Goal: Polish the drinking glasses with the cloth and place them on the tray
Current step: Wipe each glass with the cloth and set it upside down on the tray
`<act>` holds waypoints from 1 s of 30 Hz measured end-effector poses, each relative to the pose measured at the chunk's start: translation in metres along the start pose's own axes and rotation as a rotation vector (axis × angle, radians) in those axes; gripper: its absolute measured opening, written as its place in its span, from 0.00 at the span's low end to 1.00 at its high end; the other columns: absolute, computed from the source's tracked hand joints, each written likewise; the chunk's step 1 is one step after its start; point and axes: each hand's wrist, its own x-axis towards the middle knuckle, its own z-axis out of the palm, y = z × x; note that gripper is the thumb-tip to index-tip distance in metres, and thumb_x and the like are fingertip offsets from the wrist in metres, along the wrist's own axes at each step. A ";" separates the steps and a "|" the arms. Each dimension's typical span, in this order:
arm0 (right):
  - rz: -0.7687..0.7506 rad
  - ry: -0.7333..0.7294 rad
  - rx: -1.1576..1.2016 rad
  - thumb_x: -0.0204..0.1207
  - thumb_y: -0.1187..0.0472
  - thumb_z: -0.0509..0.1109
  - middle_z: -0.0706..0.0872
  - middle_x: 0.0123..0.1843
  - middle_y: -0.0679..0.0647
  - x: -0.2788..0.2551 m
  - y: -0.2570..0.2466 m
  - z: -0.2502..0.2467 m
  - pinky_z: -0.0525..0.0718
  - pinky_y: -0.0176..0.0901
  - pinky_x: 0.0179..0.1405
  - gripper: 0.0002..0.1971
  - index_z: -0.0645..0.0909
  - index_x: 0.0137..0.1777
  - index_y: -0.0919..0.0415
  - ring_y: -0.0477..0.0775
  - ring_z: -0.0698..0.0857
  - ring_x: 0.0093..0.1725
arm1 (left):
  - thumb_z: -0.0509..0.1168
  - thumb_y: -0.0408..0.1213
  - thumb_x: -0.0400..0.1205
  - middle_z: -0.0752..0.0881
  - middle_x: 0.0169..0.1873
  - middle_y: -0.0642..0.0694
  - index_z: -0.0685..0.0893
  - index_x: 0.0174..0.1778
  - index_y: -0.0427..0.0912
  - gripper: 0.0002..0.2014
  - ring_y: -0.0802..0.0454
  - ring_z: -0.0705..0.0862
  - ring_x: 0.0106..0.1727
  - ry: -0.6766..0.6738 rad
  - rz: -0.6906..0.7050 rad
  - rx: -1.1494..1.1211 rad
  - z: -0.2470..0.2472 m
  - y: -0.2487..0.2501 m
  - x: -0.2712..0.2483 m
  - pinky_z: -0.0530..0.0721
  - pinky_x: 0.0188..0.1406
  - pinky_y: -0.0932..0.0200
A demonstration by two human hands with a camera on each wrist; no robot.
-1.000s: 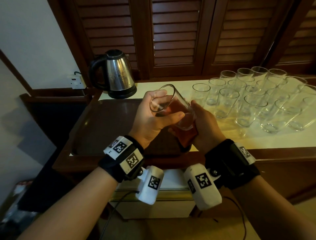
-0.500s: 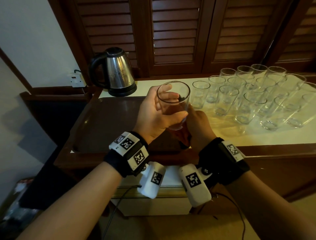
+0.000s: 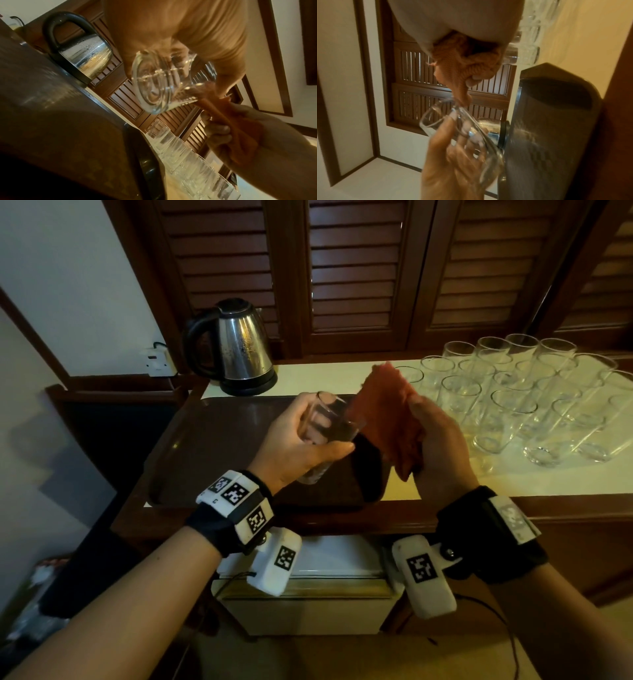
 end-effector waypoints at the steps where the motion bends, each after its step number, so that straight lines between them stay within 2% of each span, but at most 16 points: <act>1: -0.060 -0.039 0.015 0.89 0.57 0.60 0.90 0.47 0.54 -0.001 -0.005 0.000 0.84 0.45 0.26 0.11 0.84 0.59 0.57 0.57 0.88 0.39 | 0.79 0.56 0.59 0.85 0.59 0.43 0.78 0.62 0.63 0.34 0.44 0.88 0.56 -0.011 -0.025 0.016 -0.001 -0.001 -0.001 0.87 0.60 0.36; 3: -0.178 -0.134 -0.025 0.88 0.64 0.61 0.91 0.50 0.45 -0.002 -0.009 0.001 0.89 0.40 0.40 0.11 0.85 0.59 0.52 0.46 0.90 0.49 | 0.80 0.56 0.56 0.86 0.59 0.42 0.79 0.60 0.63 0.34 0.41 0.88 0.57 -0.032 -0.049 0.043 -0.003 -0.001 -0.002 0.86 0.60 0.35; 4: -0.255 -0.186 -0.092 0.87 0.67 0.62 0.89 0.52 0.46 -0.003 -0.007 0.002 0.88 0.37 0.45 0.12 0.84 0.62 0.54 0.42 0.89 0.53 | 0.80 0.56 0.56 0.86 0.59 0.43 0.79 0.60 0.62 0.35 0.42 0.88 0.57 -0.042 -0.048 0.058 -0.004 0.000 -0.003 0.86 0.61 0.35; 7: -0.580 -0.292 -0.491 0.82 0.69 0.64 0.81 0.60 0.52 0.000 0.006 0.006 0.86 0.39 0.53 0.17 0.82 0.69 0.61 0.48 0.84 0.61 | 0.80 0.57 0.56 0.86 0.61 0.45 0.80 0.64 0.59 0.38 0.45 0.87 0.60 -0.061 -0.036 0.074 -0.008 0.002 -0.003 0.86 0.63 0.38; 9: -0.702 -0.360 -0.657 0.79 0.70 0.64 0.80 0.63 0.53 0.003 0.015 0.004 0.87 0.44 0.58 0.20 0.83 0.70 0.65 0.53 0.82 0.64 | 0.79 0.57 0.56 0.86 0.61 0.47 0.79 0.66 0.61 0.39 0.45 0.87 0.61 -0.062 -0.031 0.097 -0.011 0.004 -0.004 0.86 0.64 0.40; 12: -0.719 -0.473 -0.640 0.79 0.68 0.62 0.82 0.65 0.56 0.004 0.015 0.003 0.87 0.54 0.60 0.20 0.84 0.69 0.67 0.57 0.83 0.65 | 0.81 0.56 0.56 0.86 0.63 0.47 0.80 0.69 0.55 0.42 0.45 0.86 0.64 -0.062 -0.010 0.103 -0.016 0.001 -0.007 0.84 0.66 0.40; 15: -0.711 -0.599 -0.783 0.74 0.60 0.59 0.85 0.65 0.56 0.005 0.014 0.005 0.84 0.61 0.57 0.24 0.86 0.67 0.63 0.62 0.83 0.61 | 0.81 0.56 0.56 0.86 0.59 0.53 0.81 0.64 0.56 0.37 0.57 0.85 0.61 -0.095 0.019 0.176 -0.022 0.005 -0.009 0.84 0.64 0.49; 16: -0.705 -0.633 -0.849 0.72 0.58 0.59 0.86 0.64 0.54 0.005 0.014 0.006 0.83 0.60 0.54 0.25 0.86 0.66 0.62 0.62 0.83 0.57 | 0.81 0.55 0.57 0.86 0.58 0.55 0.81 0.63 0.58 0.37 0.60 0.84 0.61 -0.116 0.032 0.227 -0.023 0.007 -0.009 0.84 0.64 0.49; 17: -0.689 -0.663 -0.891 0.70 0.56 0.58 0.87 0.61 0.52 0.005 0.013 0.006 0.81 0.56 0.51 0.26 0.86 0.65 0.62 0.59 0.81 0.53 | 0.83 0.53 0.57 0.86 0.58 0.55 0.81 0.63 0.58 0.37 0.61 0.84 0.61 -0.136 0.039 0.268 -0.025 0.008 -0.008 0.83 0.65 0.48; 19: -0.629 -0.724 -0.915 0.67 0.53 0.59 0.85 0.55 0.43 0.004 0.006 0.007 0.77 0.41 0.47 0.28 0.85 0.64 0.62 0.47 0.77 0.49 | 0.86 0.46 0.60 0.86 0.59 0.53 0.81 0.66 0.55 0.37 0.59 0.84 0.62 -0.179 0.029 0.286 -0.026 0.006 -0.008 0.83 0.68 0.42; 20: -0.607 -0.764 -0.928 0.66 0.51 0.60 0.82 0.53 0.38 0.003 0.002 0.007 0.73 0.32 0.47 0.28 0.85 0.64 0.61 0.39 0.75 0.48 | 0.85 0.47 0.60 0.86 0.59 0.53 0.80 0.67 0.54 0.38 0.58 0.84 0.62 -0.199 0.016 0.283 -0.027 0.005 -0.008 0.83 0.68 0.41; 21: -0.593 -0.801 -0.950 0.65 0.51 0.62 0.79 0.53 0.37 0.002 -0.002 0.007 0.70 0.26 0.47 0.28 0.84 0.64 0.60 0.35 0.75 0.49 | 0.84 0.51 0.58 0.86 0.60 0.53 0.80 0.67 0.54 0.40 0.57 0.85 0.63 -0.215 0.000 0.279 -0.027 0.004 -0.009 0.83 0.67 0.40; 23: -0.522 -0.859 -0.992 0.67 0.54 0.69 0.80 0.57 0.41 0.002 -0.012 0.003 0.73 0.26 0.50 0.29 0.81 0.71 0.57 0.37 0.78 0.53 | 0.81 0.57 0.55 0.86 0.60 0.54 0.80 0.66 0.56 0.41 0.55 0.85 0.63 -0.237 -0.020 0.276 -0.026 0.004 -0.009 0.84 0.66 0.41; 25: -0.393 -0.871 -1.007 0.68 0.61 0.74 0.80 0.65 0.48 0.004 -0.023 -0.005 0.80 0.30 0.52 0.36 0.72 0.79 0.50 0.46 0.82 0.59 | 0.80 0.59 0.55 0.86 0.59 0.54 0.81 0.64 0.57 0.40 0.56 0.85 0.62 -0.242 -0.022 0.275 -0.027 0.003 -0.010 0.85 0.65 0.44; 27: -0.347 -0.831 -0.914 0.71 0.70 0.77 0.81 0.66 0.51 0.006 -0.033 -0.013 0.84 0.31 0.49 0.34 0.72 0.75 0.48 0.48 0.84 0.59 | 0.81 0.57 0.55 0.87 0.58 0.54 0.82 0.63 0.56 0.38 0.57 0.86 0.59 -0.235 -0.015 0.260 -0.027 0.002 -0.011 0.85 0.64 0.48; 30: -0.448 -0.652 -0.733 0.72 0.75 0.78 0.87 0.57 0.51 0.003 -0.037 -0.016 0.88 0.38 0.50 0.21 0.81 0.61 0.55 0.48 0.88 0.54 | 0.84 0.49 0.58 0.88 0.56 0.53 0.83 0.61 0.55 0.34 0.58 0.87 0.58 -0.221 -0.028 0.206 -0.027 0.000 -0.011 0.85 0.61 0.54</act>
